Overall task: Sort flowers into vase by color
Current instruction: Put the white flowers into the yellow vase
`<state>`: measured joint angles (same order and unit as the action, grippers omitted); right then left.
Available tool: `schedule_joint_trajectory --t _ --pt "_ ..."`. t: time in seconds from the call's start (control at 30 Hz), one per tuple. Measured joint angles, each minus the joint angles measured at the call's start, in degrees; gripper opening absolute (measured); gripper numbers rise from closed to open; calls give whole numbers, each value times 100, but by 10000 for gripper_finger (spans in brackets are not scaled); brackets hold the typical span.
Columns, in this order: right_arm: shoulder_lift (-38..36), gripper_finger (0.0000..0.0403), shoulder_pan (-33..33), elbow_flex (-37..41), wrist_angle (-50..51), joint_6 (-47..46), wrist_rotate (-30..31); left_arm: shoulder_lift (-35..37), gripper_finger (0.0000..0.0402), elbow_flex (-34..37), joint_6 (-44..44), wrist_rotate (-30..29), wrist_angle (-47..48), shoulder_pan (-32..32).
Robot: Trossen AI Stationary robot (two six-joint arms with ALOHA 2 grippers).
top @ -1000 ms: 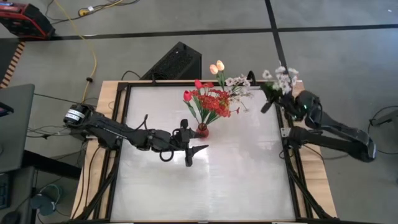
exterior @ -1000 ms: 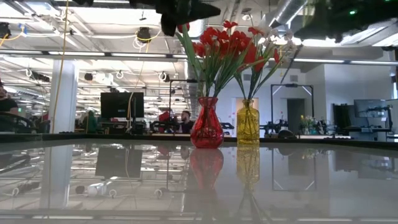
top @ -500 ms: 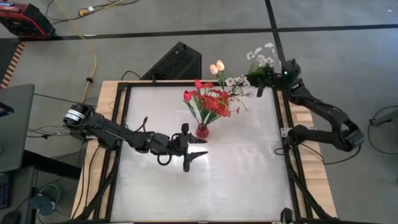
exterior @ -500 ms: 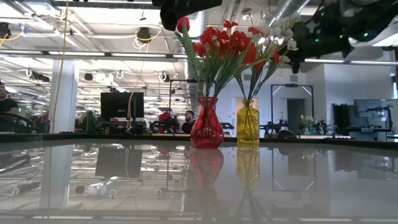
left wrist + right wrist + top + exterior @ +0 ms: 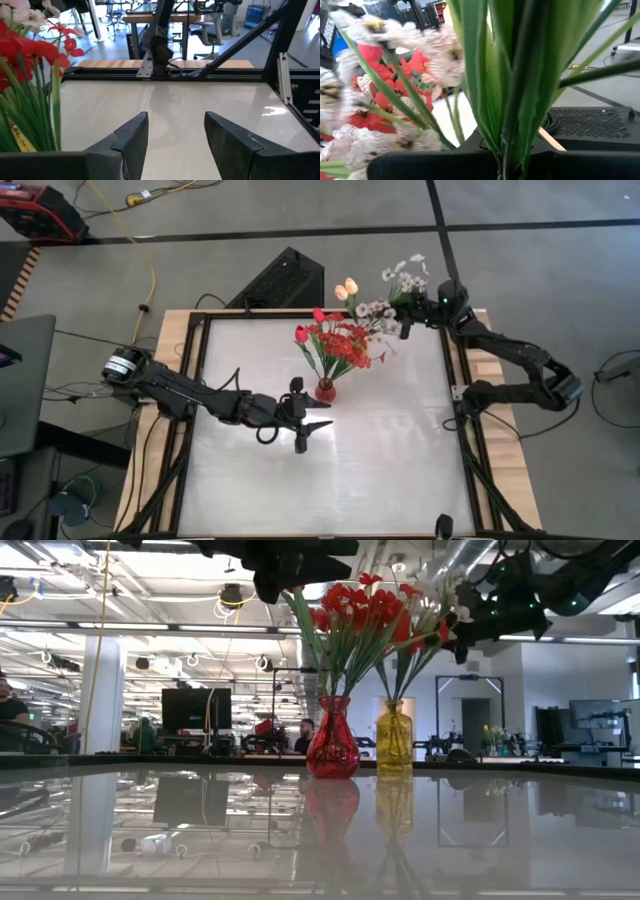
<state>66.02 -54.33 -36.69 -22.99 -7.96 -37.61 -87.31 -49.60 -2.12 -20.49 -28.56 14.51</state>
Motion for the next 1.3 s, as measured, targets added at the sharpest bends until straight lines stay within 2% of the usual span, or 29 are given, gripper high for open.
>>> schedule_joint_trajectory --t 0.23,0.6,0.83,1.07,1.17,1.3 --pt "0 27 265 0 55 194 92 0 185 0 82 -11 110 1" --pt "-7 27 621 -8 280 646 887 0 185 0 88 45 136 -102" --pt "-7 27 752 -376 1096 1024 1076 0 185 0 101 50 136 -132" --pt "2 27 973 -639 1279 1043 1124 0 185 0 101 53 136 -135" --pt "5 27 1063 -663 1307 1016 1419 0 185 0 101 51 136 -135" --pt "199 27 1144 -664 1309 994 1522 0 185 0 97 53 199 -135"
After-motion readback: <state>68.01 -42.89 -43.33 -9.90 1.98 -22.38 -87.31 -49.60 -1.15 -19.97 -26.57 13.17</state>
